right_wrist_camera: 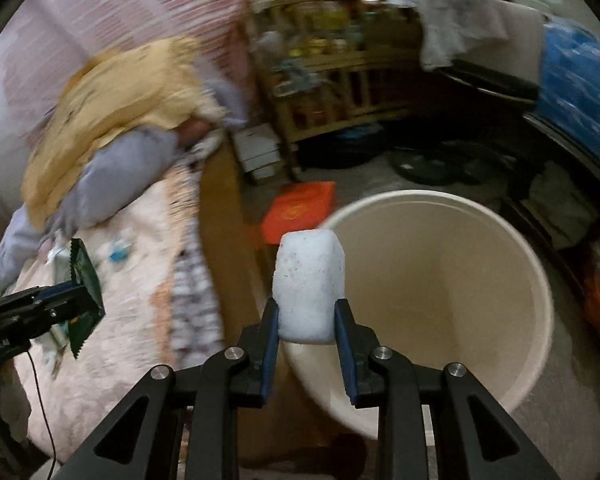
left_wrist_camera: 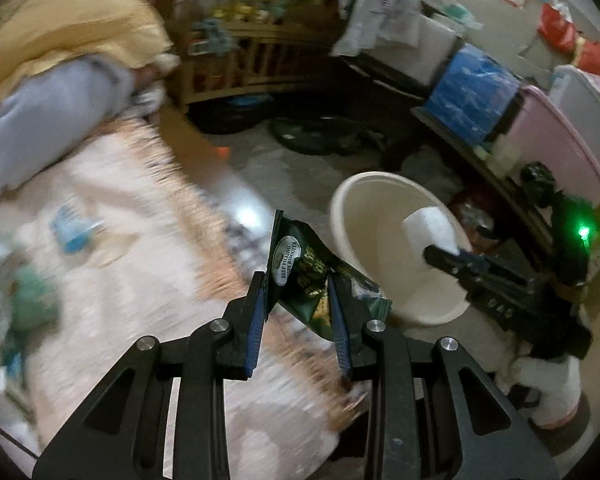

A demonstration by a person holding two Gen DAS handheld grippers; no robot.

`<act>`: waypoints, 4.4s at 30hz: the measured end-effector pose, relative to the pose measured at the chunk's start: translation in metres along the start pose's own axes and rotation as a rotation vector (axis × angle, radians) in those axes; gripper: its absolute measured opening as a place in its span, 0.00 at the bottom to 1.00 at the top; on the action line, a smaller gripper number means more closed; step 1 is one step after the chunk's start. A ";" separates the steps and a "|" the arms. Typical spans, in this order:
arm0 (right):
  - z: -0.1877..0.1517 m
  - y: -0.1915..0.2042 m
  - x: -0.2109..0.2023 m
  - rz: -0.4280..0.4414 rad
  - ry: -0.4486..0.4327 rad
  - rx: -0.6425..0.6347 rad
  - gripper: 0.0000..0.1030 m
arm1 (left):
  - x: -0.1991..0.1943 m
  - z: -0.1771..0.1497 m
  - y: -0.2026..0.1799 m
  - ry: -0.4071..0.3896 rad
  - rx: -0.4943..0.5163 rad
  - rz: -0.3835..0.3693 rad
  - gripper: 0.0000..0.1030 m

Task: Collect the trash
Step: 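Carry both items over the white bucket and open both tools to drop them, then move both open tools back over the trash on the bed, then grasp the crumpled beige tissue with the left tool while the right tool grasps the white plush bunny, then carry the tissue and bunny to the white bucket and open both tools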

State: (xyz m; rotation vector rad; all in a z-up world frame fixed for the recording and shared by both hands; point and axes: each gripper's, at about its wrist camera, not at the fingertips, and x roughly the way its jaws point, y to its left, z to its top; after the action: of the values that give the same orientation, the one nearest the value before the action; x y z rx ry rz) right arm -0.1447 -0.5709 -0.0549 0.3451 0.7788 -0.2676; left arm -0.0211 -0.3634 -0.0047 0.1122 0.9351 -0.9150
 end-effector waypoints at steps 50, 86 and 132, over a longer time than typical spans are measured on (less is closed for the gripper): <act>-0.012 0.059 0.020 0.097 0.055 0.051 0.56 | -0.041 -0.045 0.049 -0.101 -0.073 0.345 0.62; -0.016 0.402 0.084 0.588 0.242 -0.505 0.52 | -0.213 -0.171 0.309 -0.160 -0.553 0.690 0.62; -0.014 0.373 0.071 0.554 0.165 -0.420 0.45 | -0.191 -0.147 0.308 -0.217 -0.492 0.479 0.24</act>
State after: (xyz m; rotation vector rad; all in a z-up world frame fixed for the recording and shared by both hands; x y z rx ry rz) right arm 0.0288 -0.2333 -0.0397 0.1736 0.8472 0.4458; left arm 0.0560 0.0180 -0.0434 -0.1763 0.8547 -0.2349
